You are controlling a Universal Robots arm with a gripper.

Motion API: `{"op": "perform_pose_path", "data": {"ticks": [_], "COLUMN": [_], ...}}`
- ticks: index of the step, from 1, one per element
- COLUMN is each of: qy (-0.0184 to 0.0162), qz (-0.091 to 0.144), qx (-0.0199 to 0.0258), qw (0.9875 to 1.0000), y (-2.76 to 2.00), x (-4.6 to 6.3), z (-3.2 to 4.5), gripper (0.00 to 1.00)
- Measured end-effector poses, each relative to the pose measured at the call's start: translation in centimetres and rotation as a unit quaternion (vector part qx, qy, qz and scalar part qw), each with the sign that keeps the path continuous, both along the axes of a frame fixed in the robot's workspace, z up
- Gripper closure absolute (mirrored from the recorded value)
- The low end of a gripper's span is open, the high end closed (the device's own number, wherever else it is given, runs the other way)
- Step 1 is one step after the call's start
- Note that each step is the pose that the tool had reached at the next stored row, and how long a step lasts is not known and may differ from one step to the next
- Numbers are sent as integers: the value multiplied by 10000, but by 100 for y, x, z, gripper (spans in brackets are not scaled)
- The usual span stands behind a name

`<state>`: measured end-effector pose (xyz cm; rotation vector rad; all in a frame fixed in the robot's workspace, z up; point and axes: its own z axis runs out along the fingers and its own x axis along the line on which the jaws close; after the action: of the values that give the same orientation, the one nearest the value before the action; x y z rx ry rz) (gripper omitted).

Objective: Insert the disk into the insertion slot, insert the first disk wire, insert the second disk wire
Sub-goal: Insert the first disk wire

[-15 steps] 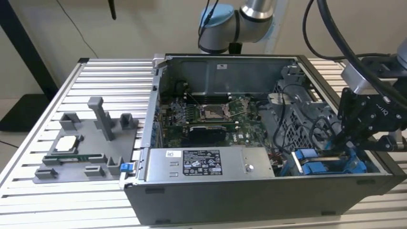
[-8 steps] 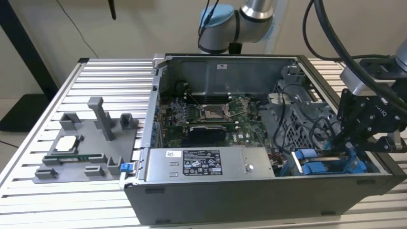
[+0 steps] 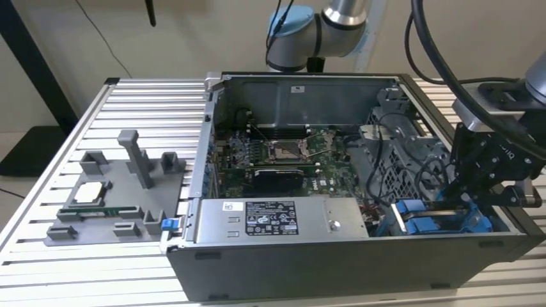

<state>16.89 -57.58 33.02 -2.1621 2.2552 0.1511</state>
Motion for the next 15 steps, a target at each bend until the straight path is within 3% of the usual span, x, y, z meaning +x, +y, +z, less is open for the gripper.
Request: {"op": "perform_pose_path", "data": {"ticks": [7, 14, 15], "qy": [1, 0, 0], "qz": [-1, 0, -1], "qx": [18, 6, 6], "qw": [10000, 10000, 10000], "y": [0, 0, 0], "x": [0, 0, 0], "z": [31, 47, 44], "gripper": [100, 100, 0]}}
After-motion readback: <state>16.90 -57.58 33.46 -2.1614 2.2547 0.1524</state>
